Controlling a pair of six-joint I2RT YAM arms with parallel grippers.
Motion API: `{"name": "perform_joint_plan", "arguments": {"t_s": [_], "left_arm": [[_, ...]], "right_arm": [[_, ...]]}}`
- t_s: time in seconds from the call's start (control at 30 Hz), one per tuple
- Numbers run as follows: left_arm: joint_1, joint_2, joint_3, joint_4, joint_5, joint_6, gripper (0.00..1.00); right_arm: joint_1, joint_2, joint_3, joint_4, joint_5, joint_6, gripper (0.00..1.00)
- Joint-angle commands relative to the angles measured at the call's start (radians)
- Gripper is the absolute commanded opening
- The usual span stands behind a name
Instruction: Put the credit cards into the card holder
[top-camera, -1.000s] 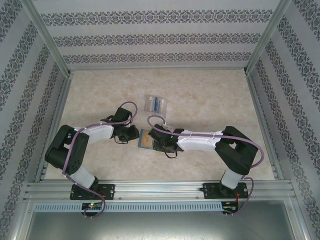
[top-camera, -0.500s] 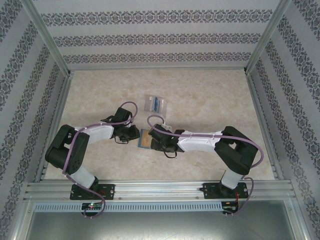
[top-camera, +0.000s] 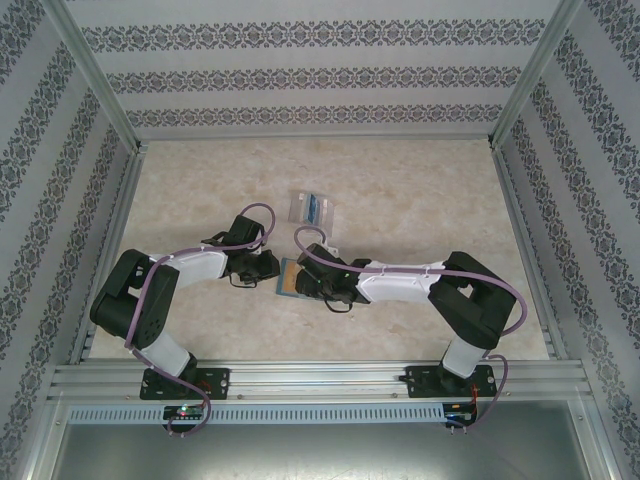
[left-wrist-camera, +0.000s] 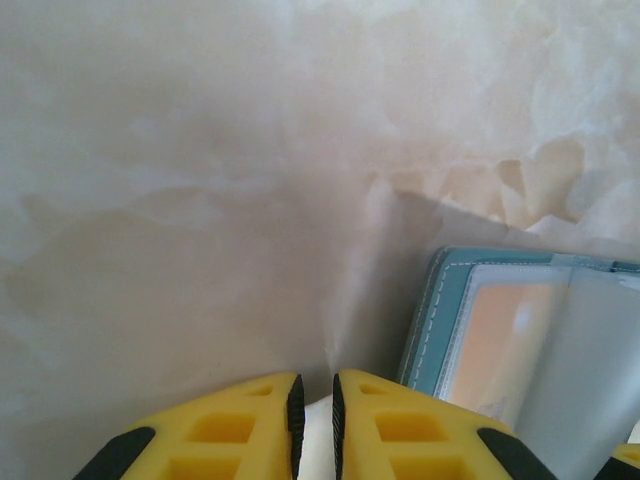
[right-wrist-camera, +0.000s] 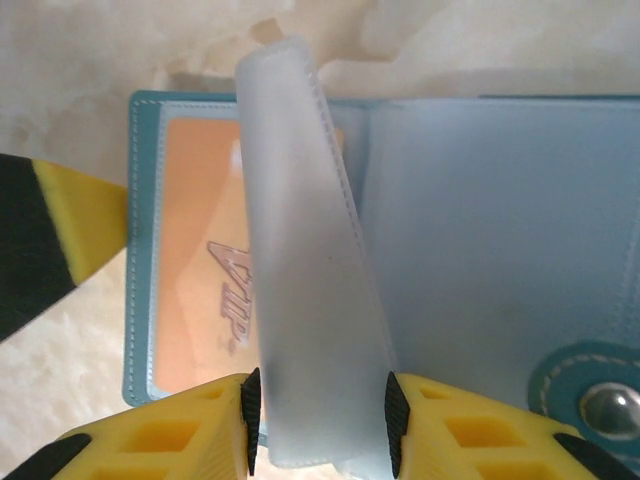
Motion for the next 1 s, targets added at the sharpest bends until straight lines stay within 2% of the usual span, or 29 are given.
{"name": "perform_joint_plan", "arguments": {"t_s": [0.0, 0.57, 0.97], "left_arm": [[-0.043, 0.051, -0.033, 0.076, 0.083, -0.008, 0.2], [-0.043, 0.019, -0.016, 0.036, 0.052, 0.008, 0.2], [-0.043, 0.02, -0.01, 0.034, 0.045, 0.004, 0.2]], "right_arm": [[-0.016, 0.004, -0.021, 0.054, -0.017, -0.03, 0.39], [-0.106, 0.025, -0.007, 0.071, -0.086, -0.086, 0.4], [-0.143, 0.075, 0.038, 0.134, -0.238, -0.131, 0.4]]}}
